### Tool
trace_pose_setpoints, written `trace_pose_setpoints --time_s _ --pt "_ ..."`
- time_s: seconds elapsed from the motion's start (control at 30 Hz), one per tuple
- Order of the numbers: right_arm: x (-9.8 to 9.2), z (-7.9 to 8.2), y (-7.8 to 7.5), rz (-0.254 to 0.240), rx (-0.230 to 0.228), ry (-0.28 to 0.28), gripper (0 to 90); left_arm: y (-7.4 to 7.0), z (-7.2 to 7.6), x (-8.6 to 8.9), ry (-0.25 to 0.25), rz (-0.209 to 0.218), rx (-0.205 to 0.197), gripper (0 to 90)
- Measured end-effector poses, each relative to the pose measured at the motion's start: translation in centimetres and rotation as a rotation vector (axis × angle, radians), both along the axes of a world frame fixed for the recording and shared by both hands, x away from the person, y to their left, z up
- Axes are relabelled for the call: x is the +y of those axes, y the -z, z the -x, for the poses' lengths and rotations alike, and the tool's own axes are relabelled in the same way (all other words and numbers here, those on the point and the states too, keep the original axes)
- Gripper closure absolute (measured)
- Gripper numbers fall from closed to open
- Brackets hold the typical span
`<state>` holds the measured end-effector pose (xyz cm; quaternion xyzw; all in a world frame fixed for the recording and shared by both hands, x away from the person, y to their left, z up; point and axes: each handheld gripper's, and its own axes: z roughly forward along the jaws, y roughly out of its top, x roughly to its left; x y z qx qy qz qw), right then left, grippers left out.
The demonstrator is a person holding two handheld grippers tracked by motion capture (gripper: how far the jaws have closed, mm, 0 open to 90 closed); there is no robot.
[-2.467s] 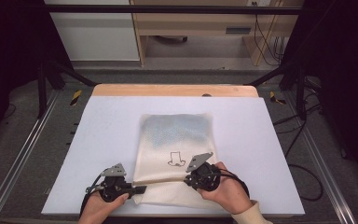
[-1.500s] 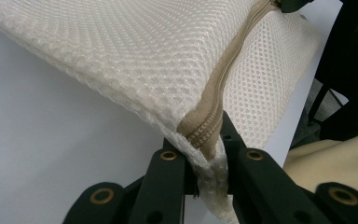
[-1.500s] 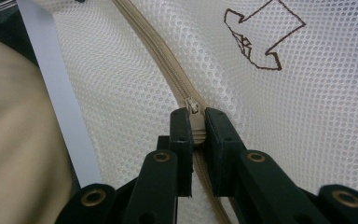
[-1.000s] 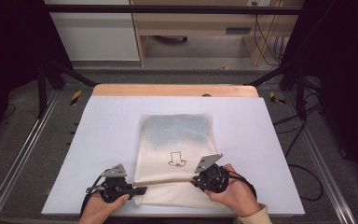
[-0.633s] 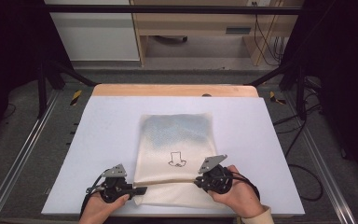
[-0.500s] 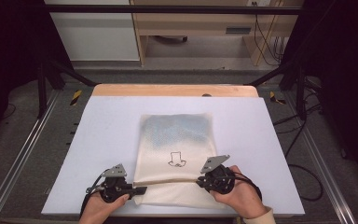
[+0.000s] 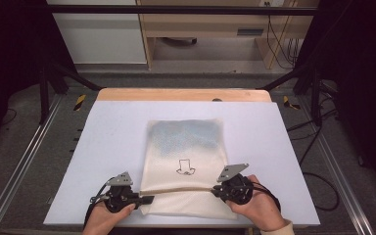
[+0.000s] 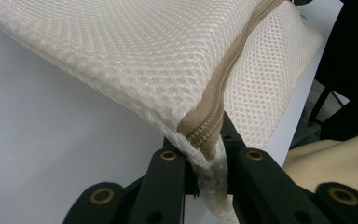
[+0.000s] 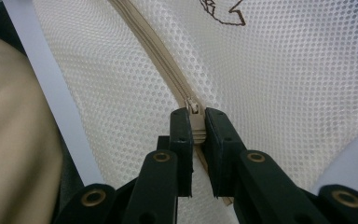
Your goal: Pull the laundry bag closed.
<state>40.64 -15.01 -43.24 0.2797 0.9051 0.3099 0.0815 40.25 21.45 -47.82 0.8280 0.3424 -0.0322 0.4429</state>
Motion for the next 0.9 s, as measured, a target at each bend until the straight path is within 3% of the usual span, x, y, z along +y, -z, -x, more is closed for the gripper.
trace_pose_setpoints --time_s 0.9 --pt "-1.0 0.29 0.43 -0.009 0.003 0.02 82.2 0.09 0.01 -0.1 -0.001 -0.009 -0.001 83.7"
